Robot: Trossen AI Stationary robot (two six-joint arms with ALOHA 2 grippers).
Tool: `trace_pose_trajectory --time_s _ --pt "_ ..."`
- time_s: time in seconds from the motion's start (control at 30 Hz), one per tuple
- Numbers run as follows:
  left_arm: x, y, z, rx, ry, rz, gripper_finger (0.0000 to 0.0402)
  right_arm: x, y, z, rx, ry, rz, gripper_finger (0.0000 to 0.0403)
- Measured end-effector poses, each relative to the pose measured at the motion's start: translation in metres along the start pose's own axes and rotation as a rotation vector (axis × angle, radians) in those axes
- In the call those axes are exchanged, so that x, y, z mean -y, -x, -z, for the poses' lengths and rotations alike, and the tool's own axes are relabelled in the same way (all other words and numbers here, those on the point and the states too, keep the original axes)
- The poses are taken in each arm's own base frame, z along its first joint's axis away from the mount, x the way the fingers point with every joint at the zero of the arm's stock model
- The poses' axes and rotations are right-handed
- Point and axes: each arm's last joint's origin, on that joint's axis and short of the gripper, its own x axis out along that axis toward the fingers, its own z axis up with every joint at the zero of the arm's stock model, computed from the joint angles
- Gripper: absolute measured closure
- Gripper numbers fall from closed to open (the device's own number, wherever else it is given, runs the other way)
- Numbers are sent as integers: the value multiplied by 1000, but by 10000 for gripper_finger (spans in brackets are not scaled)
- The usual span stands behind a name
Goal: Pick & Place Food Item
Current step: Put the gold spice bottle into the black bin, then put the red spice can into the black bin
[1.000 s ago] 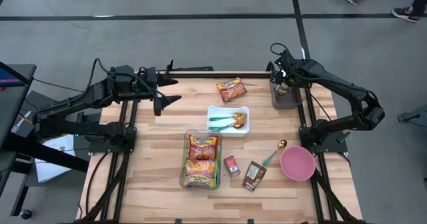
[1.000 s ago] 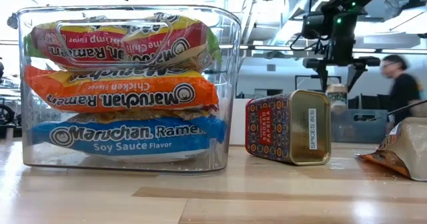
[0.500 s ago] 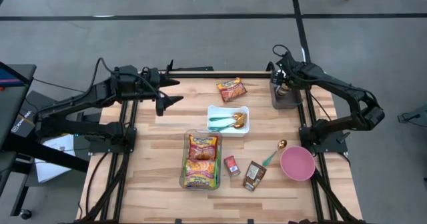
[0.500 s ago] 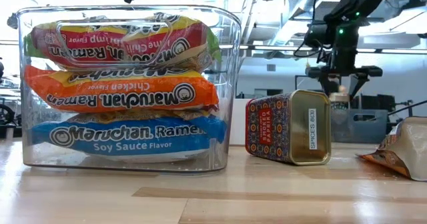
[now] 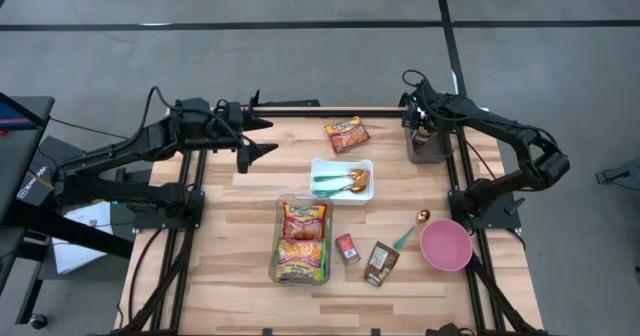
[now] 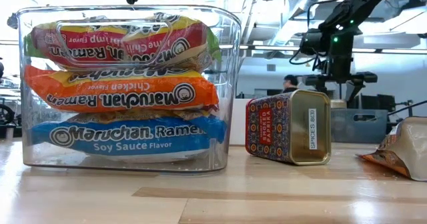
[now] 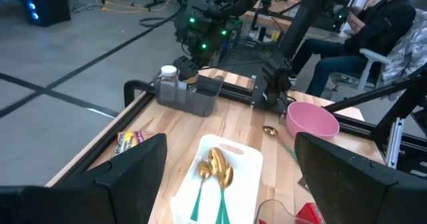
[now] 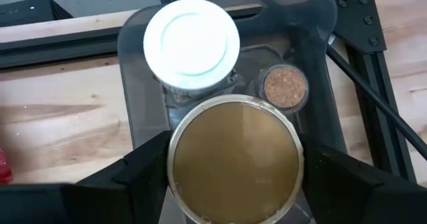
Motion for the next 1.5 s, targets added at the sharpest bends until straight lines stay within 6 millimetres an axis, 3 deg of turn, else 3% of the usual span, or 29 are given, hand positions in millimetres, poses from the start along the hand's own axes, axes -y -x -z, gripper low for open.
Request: trace_pose_trajectory --time_s 0.27,0.5,0.67,0.87,1.03,1.3,1.5 --pt "0 0 0 1 4 0 79 3 -1 -3 -10 20 -4 131" --pt "0 0 0 1 4 0 79 -1 2 1 -4 50 -25 37" --pt "0 0 0 1 4 0 79 0 15 2 42 38 -58 15" --pt "0 0 0 1 4 0 79 10 37 3 114 -2 -95 25" --pt "0 0 0 0 4 0 79 19 68 10 163 -10 -225 30" --pt "0 0 0 2 -2 1 79 27 118 39 178 73 -538 31" --pt "1 0 0 6 -6 8 79 19 148 67 138 107 -777 31"
